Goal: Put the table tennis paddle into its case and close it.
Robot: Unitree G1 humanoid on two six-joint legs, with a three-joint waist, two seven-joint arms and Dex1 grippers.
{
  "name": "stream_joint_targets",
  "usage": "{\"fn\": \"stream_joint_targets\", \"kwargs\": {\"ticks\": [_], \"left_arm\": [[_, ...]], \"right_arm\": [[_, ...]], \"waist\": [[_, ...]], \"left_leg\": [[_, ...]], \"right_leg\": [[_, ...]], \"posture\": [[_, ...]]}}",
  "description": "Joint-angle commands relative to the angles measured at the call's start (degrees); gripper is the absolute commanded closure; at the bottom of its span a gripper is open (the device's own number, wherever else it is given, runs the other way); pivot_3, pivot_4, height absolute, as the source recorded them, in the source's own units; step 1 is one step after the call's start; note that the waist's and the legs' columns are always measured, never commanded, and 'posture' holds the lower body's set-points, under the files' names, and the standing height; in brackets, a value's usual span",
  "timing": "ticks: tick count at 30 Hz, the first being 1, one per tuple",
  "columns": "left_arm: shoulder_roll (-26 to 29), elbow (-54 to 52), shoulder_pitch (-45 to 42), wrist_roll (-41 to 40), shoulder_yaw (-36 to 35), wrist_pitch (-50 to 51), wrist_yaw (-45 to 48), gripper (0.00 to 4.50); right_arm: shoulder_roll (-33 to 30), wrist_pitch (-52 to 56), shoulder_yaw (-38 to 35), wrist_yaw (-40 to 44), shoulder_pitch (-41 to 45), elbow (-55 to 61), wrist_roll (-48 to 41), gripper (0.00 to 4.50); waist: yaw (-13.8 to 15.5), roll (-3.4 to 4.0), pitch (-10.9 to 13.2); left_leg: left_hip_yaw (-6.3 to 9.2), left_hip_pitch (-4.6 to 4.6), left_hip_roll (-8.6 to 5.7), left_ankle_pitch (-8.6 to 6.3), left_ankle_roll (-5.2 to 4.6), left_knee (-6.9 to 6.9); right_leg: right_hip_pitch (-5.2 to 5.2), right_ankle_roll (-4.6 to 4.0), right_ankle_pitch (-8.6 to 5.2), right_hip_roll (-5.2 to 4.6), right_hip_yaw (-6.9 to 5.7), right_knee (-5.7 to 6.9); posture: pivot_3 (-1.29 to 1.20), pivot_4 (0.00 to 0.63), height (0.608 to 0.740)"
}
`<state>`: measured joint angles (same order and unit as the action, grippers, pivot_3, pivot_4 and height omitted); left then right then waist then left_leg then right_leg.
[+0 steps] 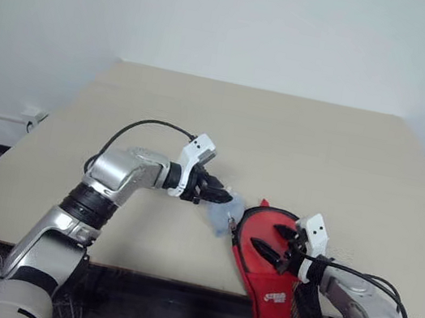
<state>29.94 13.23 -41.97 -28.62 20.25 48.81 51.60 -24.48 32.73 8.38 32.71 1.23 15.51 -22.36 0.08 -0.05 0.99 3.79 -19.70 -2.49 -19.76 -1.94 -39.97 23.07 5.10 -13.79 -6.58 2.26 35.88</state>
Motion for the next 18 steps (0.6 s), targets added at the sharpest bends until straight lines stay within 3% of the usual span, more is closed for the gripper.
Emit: {"fn": "stream_joint_targets", "kwargs": {"ticks": [1,2,7,14,18], "left_arm": [[-1.75,2.76,-2.32,3.63,0.42,-2.08,1.35,0.24],[-2.08,3.4,-2.25,4.66,1.3,-2.18,2.22,0.05],[-2.06,5.59,-1.86,8.63,4.95,-1.16,6.71,0.05],[-4.46,10.16,-1.5,9.94,3.92,-2.1,9.78,0.05],[-6.02,13.31,-3.45,9.6,0.99,-2.97,10.5,1.17]], "right_arm": [[0.51,0.15,0.79,0.56,0.22,-1.35,0.73,0.21],[0.67,0.06,1.18,0.53,0.17,-1.64,1.11,0.21],[1.03,-0.07,1.48,0.21,-0.09,-1.86,2.16,0.21],[0.32,-0.53,2.4,0.15,-0.55,-2.7,4.67,0.21],[0.17,0.01,3.47,0.53,-1.06,-2.39,5.58,0.21]], "waist": [[0.02,-0.01,-0.01],[0.02,-0.02,-0.02],[-0.06,-0.05,-0.03],[-0.03,-0.11,-0.06],[0.0,-0.14,-0.08]], "left_leg": [[0.0,0.0,0.01,0.0,0.0,0.0],[0.01,0.02,0.01,0.0,0.0,-0.01],[0.02,0.08,0.03,0.0,-0.01,-0.01],[0.06,0.18,0.05,-0.01,-0.02,-0.05],[0.11,0.27,0.05,-0.01,-0.03,-0.08]], "right_leg": [[-0.01,0.0,0.0,0.01,0.0,0.01],[-0.03,0.0,0.0,0.01,-0.01,0.01],[-0.1,0.0,0.0,0.05,-0.01,0.01],[-0.26,0.0,0.0,0.07,-0.05,0.0],[-0.38,0.0,0.0,0.07,-0.11,-0.01]], "posture": [[0.0,0.0,0.716],[0.0,0.0,0.716],[0.0,0.0,0.716],[0.0,0.0,0.716],[0.0,0.0,0.716]]}}
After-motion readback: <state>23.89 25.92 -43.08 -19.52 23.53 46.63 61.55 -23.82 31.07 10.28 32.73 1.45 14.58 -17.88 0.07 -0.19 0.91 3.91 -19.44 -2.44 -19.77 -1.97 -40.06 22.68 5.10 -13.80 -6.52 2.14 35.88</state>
